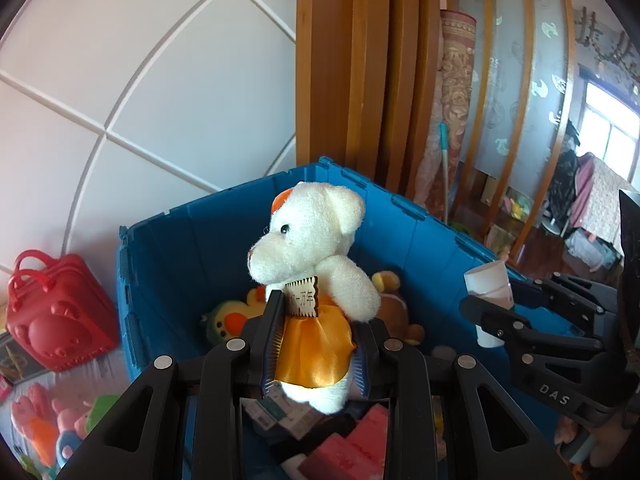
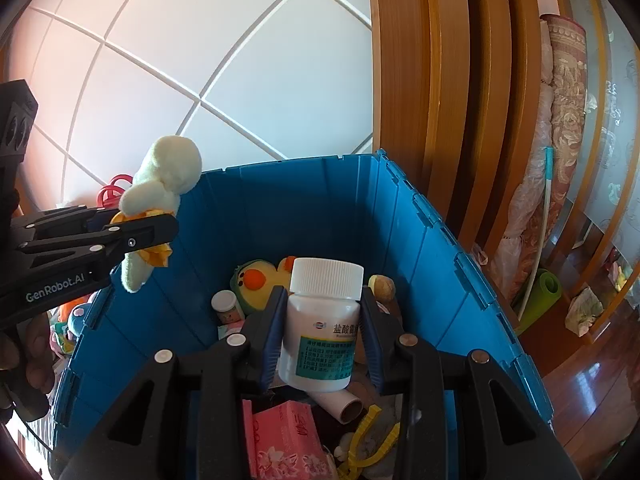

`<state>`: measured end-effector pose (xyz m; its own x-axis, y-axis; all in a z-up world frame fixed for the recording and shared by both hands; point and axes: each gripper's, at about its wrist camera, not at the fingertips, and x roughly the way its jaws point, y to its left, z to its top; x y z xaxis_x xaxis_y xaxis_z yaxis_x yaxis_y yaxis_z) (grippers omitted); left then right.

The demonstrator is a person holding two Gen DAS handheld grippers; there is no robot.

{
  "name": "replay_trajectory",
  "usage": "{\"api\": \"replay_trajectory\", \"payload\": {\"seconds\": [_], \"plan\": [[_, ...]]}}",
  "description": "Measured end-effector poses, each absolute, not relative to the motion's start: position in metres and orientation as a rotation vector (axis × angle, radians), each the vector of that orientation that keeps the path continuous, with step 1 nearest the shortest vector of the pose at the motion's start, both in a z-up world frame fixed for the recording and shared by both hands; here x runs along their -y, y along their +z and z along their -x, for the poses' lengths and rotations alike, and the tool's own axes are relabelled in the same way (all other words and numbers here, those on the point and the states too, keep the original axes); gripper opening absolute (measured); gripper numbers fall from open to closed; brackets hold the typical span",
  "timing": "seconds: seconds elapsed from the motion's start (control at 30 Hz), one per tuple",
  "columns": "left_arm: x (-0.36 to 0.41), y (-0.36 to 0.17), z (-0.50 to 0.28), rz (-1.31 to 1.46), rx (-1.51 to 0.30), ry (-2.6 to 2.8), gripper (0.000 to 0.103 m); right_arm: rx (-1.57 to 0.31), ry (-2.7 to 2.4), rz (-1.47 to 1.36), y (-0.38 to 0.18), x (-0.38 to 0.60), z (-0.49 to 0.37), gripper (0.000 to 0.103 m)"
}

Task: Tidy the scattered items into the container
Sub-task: 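Open both tools to release the teddy bear and pill bottle, then withdraw both open tools from the bin back toward the pile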

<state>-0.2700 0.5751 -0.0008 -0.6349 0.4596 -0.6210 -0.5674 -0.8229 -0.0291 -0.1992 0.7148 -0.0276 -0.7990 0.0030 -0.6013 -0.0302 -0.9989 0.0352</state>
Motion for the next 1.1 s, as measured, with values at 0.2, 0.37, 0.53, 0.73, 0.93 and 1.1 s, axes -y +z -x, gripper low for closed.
{"api": "replay_trajectory", "payload": {"seconds": [0.2,0.37,0.53,0.73,0.93,1.1], "plan": [[-0.573,0.000,0.274,0.841,-0.204,2.435,0.103,0.005,2.958,0.964,-0.029,-0.710,0.205,0.085],[-0.564,0.000,0.279,0.847,-0.175,2.463,0.103,0.023,2.963,0.935,-0.030,-0.707,0.203,0.103],[-0.555,0.000,0.279,0.849,-0.161,2.485,0.103,0.014,2.964,0.938,-0.029,-0.707,0.203,0.103],[-0.543,0.007,0.267,0.837,-0.149,2.512,0.103,0.012,2.973,0.925,-0.027,-0.702,0.196,0.103],[-0.525,0.013,0.248,0.834,-0.147,2.548,0.103,0.023,2.998,0.909,-0.022,-0.692,0.182,0.103],[-0.506,0.015,0.228,0.835,-0.130,2.580,0.103,0.029,3.023,0.892,-0.016,-0.681,0.167,0.103]]}}
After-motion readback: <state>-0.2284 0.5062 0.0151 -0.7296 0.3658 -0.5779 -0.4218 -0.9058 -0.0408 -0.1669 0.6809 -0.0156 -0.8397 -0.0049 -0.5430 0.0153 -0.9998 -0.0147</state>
